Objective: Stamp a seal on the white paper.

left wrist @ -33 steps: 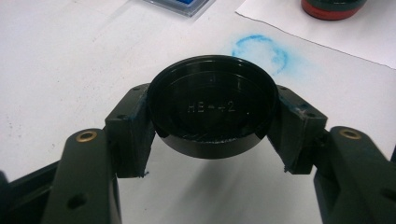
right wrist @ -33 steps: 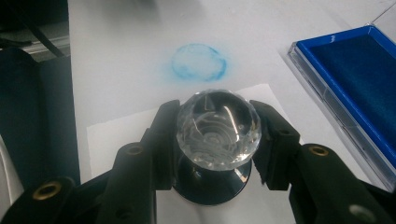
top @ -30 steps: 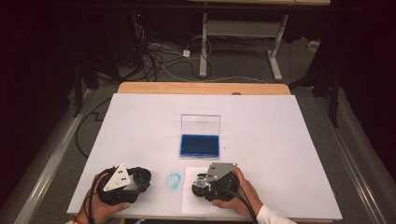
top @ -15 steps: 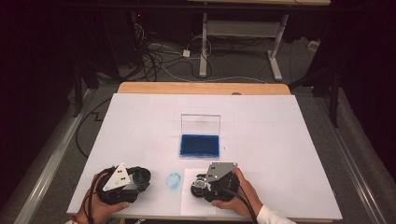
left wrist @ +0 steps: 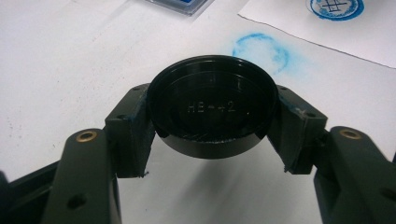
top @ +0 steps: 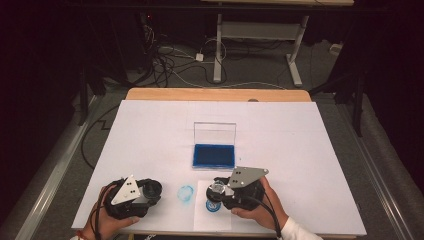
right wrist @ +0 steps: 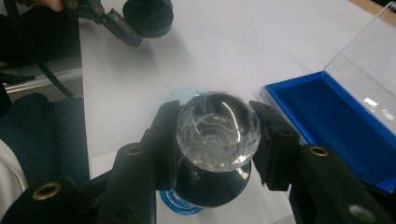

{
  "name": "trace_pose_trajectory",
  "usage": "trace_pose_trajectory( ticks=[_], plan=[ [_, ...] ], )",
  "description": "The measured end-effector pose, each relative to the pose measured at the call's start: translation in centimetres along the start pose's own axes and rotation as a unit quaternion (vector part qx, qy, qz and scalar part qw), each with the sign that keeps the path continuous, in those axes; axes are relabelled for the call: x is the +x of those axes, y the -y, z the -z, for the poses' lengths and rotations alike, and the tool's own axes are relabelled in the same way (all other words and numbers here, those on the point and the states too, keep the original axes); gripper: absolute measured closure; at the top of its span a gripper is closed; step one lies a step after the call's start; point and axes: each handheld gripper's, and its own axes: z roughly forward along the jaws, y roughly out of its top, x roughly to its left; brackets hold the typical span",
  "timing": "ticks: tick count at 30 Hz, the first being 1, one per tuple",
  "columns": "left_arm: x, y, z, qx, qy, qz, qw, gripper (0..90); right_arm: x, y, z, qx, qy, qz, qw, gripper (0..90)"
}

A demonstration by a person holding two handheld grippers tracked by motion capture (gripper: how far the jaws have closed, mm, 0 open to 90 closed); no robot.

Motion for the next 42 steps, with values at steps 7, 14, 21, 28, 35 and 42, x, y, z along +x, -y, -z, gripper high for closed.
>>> trace_pose_trajectory(
  ticks=[7,14,21,28,35,42],
  plan=[
    [0.0,0.1,0.0,0.001,0.001,0.002,1.0,36.2,-0.8,-0.5,1.5,-0.016,0.025,0.0,0.9995,56.6],
    [0.1,0.1,-0.1,0.0,0.002,0.006,1.0,36.2,-1.5,-0.7,2.5,-0.027,0.041,0.001,0.9988,56.7],
    [0.4,0.1,-0.4,-0.001,0.006,0.008,1.0,36.2,-2.1,-0.7,2.9,-0.03,0.048,-0.001,0.9984,56.7],
    [0.5,0.1,-0.3,-0.002,0.006,0.007,1.0,36.2,-2.3,-0.7,3.3,-0.034,0.054,-0.003,0.998,56.7],
    [0.4,0.1,-0.5,-0.001,0.01,0.007,0.9999,36.2,-2.5,-0.8,3.8,-0.041,0.055,-0.009,0.9976,56.7],
    [0.4,0.3,-0.2,-0.001,0.007,0.007,1.0,36.2,-2.7,-0.9,3.8,-0.042,0.058,-0.009,0.9974,56.7]
  ],
)
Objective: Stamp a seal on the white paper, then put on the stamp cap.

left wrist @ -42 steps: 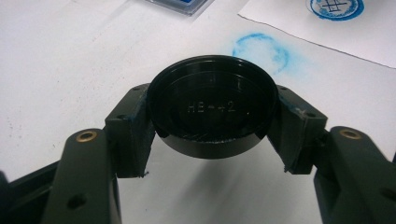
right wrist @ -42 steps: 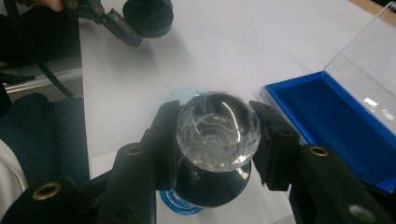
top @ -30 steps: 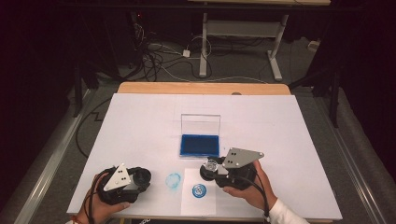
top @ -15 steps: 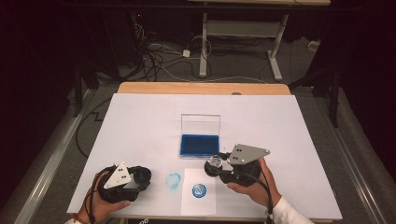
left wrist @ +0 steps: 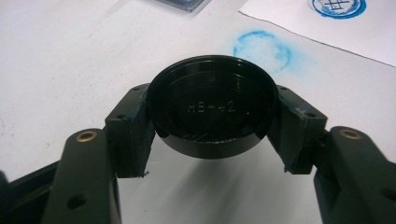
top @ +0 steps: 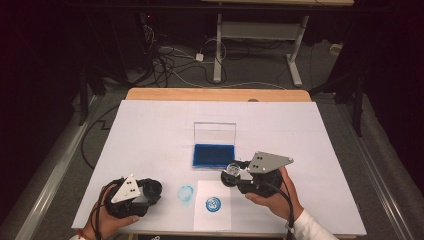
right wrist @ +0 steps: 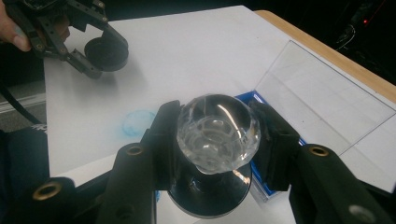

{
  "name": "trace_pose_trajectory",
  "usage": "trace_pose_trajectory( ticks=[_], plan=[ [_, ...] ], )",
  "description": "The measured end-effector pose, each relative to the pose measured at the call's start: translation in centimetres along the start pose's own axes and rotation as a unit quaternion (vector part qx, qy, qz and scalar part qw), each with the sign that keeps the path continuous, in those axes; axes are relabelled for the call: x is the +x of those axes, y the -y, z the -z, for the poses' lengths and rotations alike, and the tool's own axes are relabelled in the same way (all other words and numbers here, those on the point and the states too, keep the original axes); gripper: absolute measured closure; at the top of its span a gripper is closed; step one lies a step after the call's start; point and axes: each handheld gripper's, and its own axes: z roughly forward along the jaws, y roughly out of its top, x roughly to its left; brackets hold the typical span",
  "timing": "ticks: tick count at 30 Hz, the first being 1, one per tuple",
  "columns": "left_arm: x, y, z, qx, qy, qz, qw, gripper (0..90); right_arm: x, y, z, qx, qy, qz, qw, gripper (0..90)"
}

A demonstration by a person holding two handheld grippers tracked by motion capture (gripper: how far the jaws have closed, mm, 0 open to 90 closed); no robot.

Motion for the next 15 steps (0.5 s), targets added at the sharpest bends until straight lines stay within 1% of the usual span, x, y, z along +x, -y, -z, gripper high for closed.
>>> trace_pose_trajectory(
  ticks=[3,7,11,15],
  plan=[
    [0.0,-0.09,0.01,-0.003,0.002,0.001,1.0,36.2,-0.05,-0.01,0.1,-0.002,0.0,-0.001,1.0,56.7],
    [-0.03,-0.01,-0.2,0.003,0.003,-0.001,1.0,36.2,-0.23,-0.09,0.19,-0.005,0.002,-0.002,1.0,56.7],
    [-0.07,0.03,-0.14,0.003,0.002,0.0,1.0,36.2,-0.41,-0.11,0.31,-0.007,0.006,-0.002,1.0,56.7],
    [-0.09,-0.31,-0.35,0.004,0.004,-0.005,1.0,36.2,-0.56,-0.1,0.5,-0.01,0.009,-0.004,0.9999,56.7]
  ],
)
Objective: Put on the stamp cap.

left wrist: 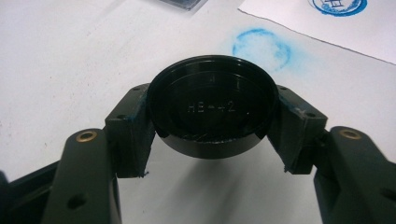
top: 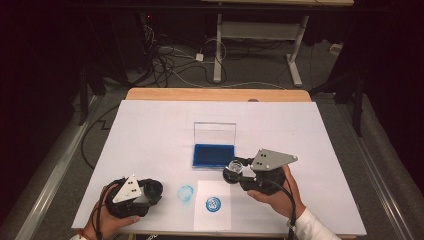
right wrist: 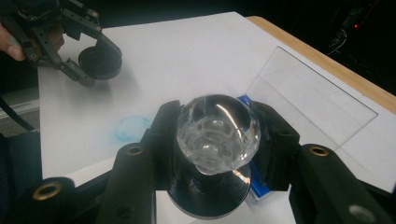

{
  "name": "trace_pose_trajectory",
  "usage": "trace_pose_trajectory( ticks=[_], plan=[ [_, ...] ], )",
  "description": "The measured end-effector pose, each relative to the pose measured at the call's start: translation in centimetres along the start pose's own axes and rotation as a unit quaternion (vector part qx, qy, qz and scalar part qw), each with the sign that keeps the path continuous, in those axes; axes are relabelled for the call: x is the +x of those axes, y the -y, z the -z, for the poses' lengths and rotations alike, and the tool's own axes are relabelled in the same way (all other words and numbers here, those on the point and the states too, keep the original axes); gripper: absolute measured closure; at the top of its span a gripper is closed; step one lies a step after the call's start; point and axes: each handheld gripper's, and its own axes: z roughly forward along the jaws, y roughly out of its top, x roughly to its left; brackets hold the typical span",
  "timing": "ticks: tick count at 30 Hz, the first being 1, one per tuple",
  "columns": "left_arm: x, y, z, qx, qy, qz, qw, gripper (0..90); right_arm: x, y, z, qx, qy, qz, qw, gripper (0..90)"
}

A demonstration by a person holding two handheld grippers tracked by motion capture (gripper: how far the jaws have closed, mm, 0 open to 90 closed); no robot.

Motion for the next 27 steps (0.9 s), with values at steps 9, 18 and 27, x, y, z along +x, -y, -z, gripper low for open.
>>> trace_pose_trajectory(
  ticks=[9,18,27],
  plan=[
    [-0.5,-1.6,-0.7,-0.022,0.024,-0.003,0.9995,36.2,-0.1,-0.6,0.7,-0.015,0.009,-0.001,0.9999,56.7],
    [-1.0,-3.4,-1.7,-0.038,0.047,-0.004,0.9981,36.2,-0.4,-2.2,0.8,-0.039,0.009,-0.004,0.9992,56.7],
    [-1.5,-5.0,-2.6,-0.054,0.059,-0.003,0.9968,36.2,-0.4,-3.6,0.4,-0.06,-0.001,-0.006,0.9982,56.7]
  ],
)
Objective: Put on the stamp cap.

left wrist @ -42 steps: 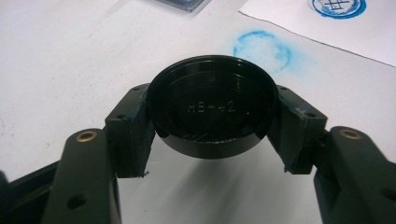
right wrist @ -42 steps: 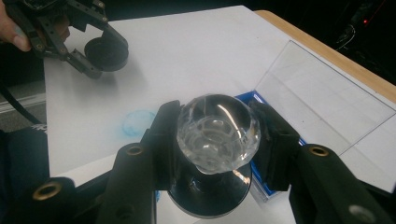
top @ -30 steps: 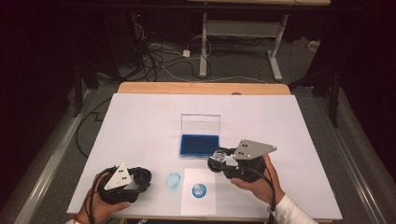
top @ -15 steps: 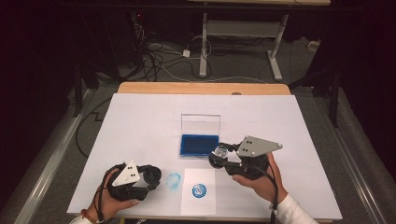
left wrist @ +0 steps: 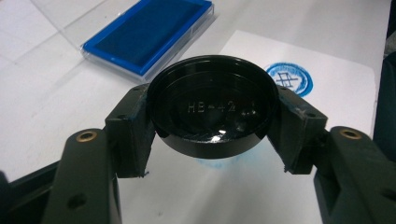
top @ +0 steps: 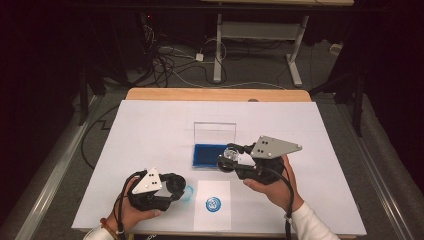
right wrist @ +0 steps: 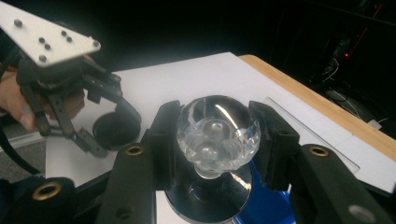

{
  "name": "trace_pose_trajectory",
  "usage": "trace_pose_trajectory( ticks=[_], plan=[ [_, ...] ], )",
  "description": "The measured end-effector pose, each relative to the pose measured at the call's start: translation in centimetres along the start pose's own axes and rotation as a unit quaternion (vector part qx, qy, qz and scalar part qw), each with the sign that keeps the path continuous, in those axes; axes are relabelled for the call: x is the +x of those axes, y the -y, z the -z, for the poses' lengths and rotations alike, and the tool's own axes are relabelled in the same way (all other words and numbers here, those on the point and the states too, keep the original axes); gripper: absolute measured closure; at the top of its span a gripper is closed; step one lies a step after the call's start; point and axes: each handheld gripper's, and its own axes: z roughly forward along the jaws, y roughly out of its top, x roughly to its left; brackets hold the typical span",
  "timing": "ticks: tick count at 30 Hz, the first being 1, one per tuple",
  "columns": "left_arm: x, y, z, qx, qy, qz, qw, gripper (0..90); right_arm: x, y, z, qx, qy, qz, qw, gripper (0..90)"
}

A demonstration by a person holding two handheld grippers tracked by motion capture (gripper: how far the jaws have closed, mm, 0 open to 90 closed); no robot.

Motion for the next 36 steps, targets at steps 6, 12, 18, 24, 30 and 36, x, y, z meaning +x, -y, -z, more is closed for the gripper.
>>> trace_pose_trajectory(
  ticks=[6,12,18,24,30,36],
  plan=[
    [-0.6,-1.2,-1.0,-0.004,0.009,-0.008,0.9999,36.2,0.3,-0.7,-0.8,-0.012,-0.019,-0.008,0.9997,56.7],
    [-1.1,-2.1,-1.6,-0.013,0.022,-0.012,0.9996,36.2,0.9,-0.9,-1.9,-0.011,-0.033,-0.002,0.9994,56.7],
    [-1.5,-3.0,-2.2,-0.021,0.029,-0.015,0.9992,36.2,1.7,-1.0,-3.0,-0.007,-0.05,0.0,0.9987,56.7],
    [-2.2,-3.8,-2.7,-0.021,0.035,-0.032,0.9987,36.2,2.6,-0.5,-4.1,0.009,-0.067,0.003,0.9977,56.7],
    [-2.6,-4.2,-3.0,-0.022,0.036,-0.039,0.9983,36.2,3.0,0.1,-5.0,0.024,-0.079,0.003,0.9966,56.7],
    [-2.8,-4.1,-3.0,-0.019,0.034,-0.041,0.9984,36.2,3.2,0.3,-5.2,0.027,-0.086,-0.001,0.9959,56.7]
  ],
)
